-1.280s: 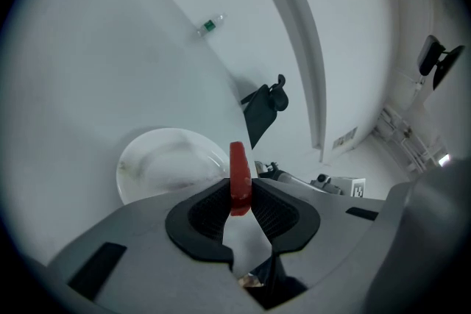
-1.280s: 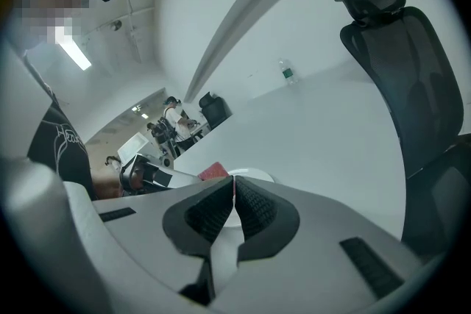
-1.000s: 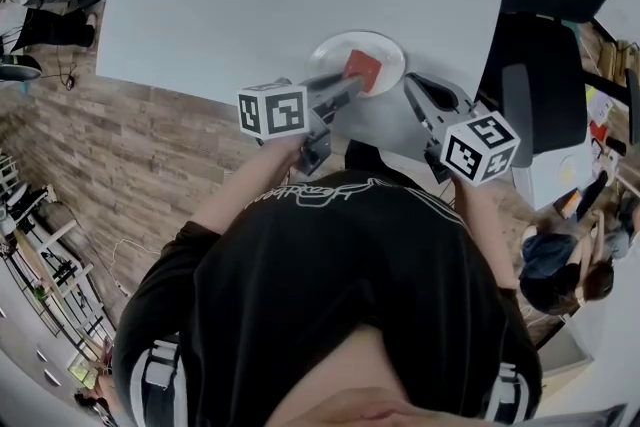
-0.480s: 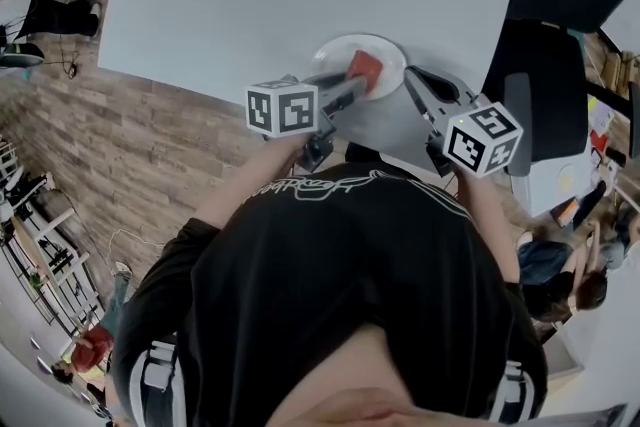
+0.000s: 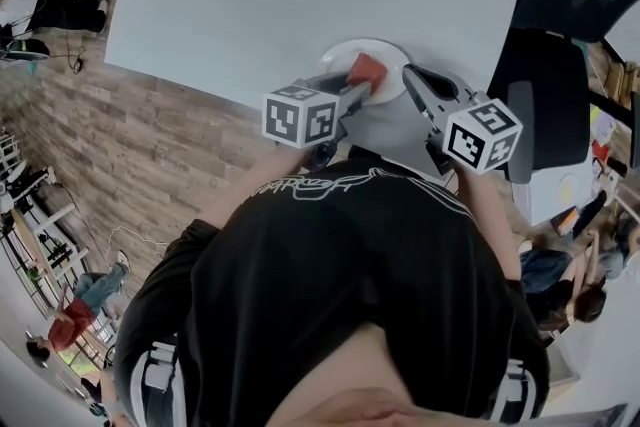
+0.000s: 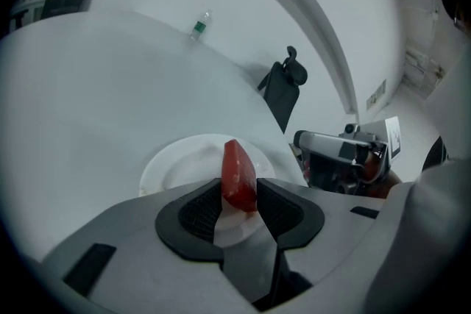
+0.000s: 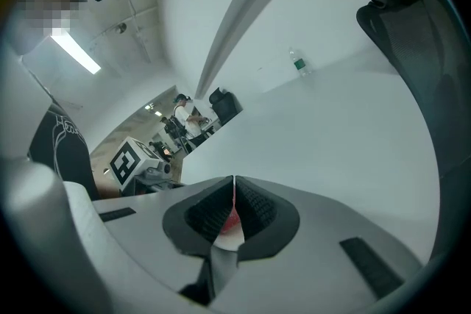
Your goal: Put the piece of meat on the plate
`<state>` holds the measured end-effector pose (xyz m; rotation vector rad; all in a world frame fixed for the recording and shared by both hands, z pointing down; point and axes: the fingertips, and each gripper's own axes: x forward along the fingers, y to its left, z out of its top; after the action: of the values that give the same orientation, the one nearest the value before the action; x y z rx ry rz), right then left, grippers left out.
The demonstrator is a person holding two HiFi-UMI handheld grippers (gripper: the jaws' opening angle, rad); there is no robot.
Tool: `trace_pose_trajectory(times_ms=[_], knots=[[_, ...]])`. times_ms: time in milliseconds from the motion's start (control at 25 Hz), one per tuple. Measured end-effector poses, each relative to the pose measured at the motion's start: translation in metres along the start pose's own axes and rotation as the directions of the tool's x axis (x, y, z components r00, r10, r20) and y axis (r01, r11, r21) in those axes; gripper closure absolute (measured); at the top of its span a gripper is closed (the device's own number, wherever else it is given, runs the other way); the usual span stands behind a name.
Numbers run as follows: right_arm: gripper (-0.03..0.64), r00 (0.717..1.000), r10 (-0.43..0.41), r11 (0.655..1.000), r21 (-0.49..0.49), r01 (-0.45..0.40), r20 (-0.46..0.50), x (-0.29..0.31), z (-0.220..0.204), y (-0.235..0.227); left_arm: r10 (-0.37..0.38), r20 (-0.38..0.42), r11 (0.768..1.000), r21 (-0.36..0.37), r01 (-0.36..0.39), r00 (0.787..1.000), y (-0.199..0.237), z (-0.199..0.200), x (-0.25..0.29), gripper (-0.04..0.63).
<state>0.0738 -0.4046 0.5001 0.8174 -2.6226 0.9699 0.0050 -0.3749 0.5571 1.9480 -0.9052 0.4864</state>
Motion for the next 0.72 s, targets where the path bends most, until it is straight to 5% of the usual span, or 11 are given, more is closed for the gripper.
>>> trace_pose_trajectory(times_ms=[400, 720], knots=[[0.607, 1.000, 0.006, 1.000, -0.016, -0.006, 0.020, 0.005, 0.003, 0.024, 0.090, -0.001, 0.993, 0.077, -0.089, 0.996, 0.014, -0.009, -0.025, 0.405], [0.607, 1.000, 0.006, 1.000, -0.010, -0.005, 0.026, -0.001, 0.003, 0.014, 0.079, 0.023, 0.992, 0.093, -0.081, 0.997, 0.009, 0.002, -0.026, 0.404]])
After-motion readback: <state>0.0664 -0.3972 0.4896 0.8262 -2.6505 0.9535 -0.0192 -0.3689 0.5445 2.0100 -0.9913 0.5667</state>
